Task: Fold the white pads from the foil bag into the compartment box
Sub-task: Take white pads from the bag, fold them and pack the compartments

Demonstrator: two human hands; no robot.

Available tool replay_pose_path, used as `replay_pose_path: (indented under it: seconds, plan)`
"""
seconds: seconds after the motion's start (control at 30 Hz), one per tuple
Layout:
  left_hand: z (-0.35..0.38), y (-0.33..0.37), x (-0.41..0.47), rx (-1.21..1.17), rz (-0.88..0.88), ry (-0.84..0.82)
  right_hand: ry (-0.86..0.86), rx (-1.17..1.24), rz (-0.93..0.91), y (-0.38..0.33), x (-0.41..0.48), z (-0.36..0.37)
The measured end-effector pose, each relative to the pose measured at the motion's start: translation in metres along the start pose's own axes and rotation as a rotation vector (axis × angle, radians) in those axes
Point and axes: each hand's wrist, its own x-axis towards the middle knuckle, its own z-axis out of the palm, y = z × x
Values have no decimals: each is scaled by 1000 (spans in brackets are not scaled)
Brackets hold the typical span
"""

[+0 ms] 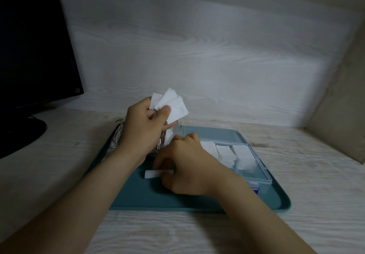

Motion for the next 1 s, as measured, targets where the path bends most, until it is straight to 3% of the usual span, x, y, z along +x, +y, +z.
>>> replay_pose_path:
  seconds: [0.23, 0.37, 0.7, 0.87, 1.0]
  plan:
    - [-5, 5, 1, 80, 18, -54, 444, 873, 188, 13, 2, -23]
    - [-2, 7, 0, 43, -13, -130, 551, 1139, 335, 21, -2, -32]
    - [1, 6, -3, -64, -69, -276, 684, 1108, 501, 30, -1, -31]
    - [2, 6, -3, -80, -102, -324, 748, 689, 394, 38, -1, -24]
    - [1, 3, -2, -63, -111, -322, 771, 573, 332, 43, 2, -17]
